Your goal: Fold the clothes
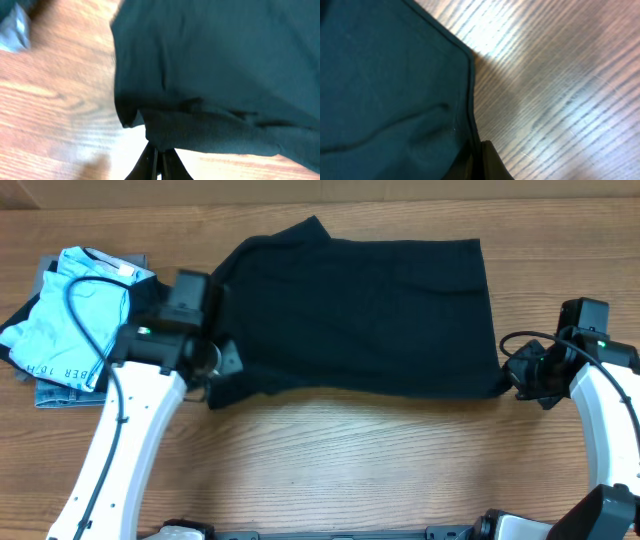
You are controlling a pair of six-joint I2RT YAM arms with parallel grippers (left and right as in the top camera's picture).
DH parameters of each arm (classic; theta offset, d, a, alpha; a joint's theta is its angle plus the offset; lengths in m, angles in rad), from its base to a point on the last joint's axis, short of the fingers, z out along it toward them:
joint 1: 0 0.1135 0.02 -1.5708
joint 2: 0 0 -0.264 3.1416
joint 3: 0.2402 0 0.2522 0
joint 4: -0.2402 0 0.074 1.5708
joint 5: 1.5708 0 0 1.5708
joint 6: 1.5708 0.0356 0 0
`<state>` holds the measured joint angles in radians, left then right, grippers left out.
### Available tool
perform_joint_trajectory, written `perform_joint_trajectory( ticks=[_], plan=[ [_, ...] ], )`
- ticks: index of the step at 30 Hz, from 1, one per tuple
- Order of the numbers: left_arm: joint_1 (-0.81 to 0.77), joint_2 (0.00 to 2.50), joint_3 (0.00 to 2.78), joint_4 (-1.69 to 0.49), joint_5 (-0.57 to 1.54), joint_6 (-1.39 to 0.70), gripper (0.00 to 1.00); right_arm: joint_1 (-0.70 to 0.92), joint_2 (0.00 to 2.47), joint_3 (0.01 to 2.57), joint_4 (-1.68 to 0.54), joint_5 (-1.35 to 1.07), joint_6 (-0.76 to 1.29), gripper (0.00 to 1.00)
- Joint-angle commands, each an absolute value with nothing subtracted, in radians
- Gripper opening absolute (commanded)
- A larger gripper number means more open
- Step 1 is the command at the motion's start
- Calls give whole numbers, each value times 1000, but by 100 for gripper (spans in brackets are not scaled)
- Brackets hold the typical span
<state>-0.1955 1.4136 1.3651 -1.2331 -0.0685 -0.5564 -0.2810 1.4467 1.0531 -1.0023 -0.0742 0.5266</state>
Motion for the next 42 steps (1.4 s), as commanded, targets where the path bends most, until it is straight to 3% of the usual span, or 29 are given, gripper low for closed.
perform_joint_trajectory(
  ticks=[1,42],
  plan=[
    [-141,1393,1451,-1225,-87,-471,4,-248,1450,1082,-977,-68,522,4],
    [-139,1729,1455,-872,-85,-336,4,-131,1593,1082,-471,-14,500,4]
  ],
)
